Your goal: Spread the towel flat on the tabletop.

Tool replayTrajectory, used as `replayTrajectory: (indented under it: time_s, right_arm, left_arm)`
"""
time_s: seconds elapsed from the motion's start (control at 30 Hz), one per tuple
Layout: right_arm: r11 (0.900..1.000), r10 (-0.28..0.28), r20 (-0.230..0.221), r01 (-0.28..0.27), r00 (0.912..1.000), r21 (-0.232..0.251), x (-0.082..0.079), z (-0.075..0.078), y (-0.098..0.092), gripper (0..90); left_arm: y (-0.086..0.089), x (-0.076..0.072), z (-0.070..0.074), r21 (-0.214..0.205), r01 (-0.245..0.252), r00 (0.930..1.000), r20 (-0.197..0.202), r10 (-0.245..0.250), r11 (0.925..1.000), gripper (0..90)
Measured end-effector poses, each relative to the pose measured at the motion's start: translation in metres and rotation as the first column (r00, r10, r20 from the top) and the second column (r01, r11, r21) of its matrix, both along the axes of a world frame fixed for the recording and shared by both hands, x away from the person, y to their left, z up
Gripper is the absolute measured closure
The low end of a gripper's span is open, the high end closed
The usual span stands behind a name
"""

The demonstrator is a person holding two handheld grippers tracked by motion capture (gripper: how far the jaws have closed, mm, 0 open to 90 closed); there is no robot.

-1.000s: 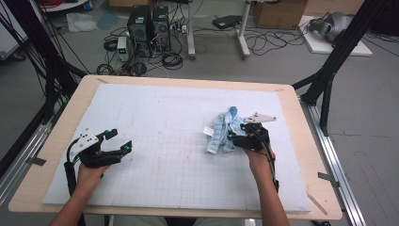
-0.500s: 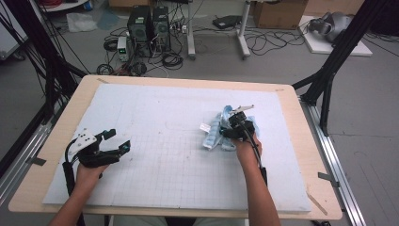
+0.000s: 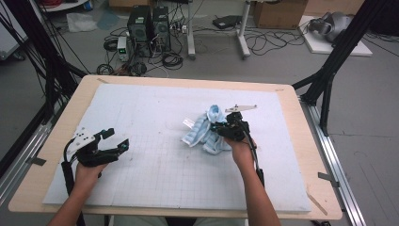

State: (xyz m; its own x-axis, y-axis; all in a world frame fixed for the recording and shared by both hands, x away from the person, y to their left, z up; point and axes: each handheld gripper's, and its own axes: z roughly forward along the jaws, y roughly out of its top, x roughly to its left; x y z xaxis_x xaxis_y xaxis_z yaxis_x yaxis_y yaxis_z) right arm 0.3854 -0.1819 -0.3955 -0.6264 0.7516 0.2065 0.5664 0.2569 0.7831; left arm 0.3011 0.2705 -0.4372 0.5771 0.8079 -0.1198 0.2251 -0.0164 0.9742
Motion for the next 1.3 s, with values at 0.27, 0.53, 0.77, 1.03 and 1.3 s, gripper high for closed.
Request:
replayTrajectory:
  time_s: [0.27, 0.53, 0.77, 1.03, 1.3]
  right_arm:
    - [0.9900, 0.139, -0.034, -0.138, 0.9897, 0.026, -0.006, -0.001, 0.037, 76.8]
    - [0.9922, 0.124, 0.074, -0.123, 0.9895, -0.015, -0.018, 0.009, 0.035, 52.7]
    - [0.9785, 0.152, 0.069, -0.141, 0.9859, -0.151, -0.035, 0.002, 0.031, 41.9]
    - [0.9413, 0.124, 0.073, -0.094, 0.9895, -0.324, -0.029, -0.005, 0.031, 84.2]
    - [0.9549, 0.015, 0.136, 0.026, 0.9906, -0.296, 0.006, 0.022, 0.022, 84.7]
  left_arm:
    - [0.004, -0.001, 0.001, -0.005, -0.015, 0.9999, 0.004, 0.015, 0.9999, 19.4]
    - [0.005, -0.002, 0.001, -0.002, -0.011, 0.9999, 0.001, 0.011, 0.9999, 19.6]
    - [0.003, -0.002, 0.002, 0.003, -0.002, 1.0000, 0.002, 0.002, 1.0000, 22.4]
    - [0.002, -0.001, 0.001, 0.007, 0.011, 0.9999, -0.004, -0.011, 0.9999, 24.6]
    - [0.002, -0.001, 0.001, 0.006, 0.014, 0.9999, -0.005, -0.014, 0.9999, 26.1]
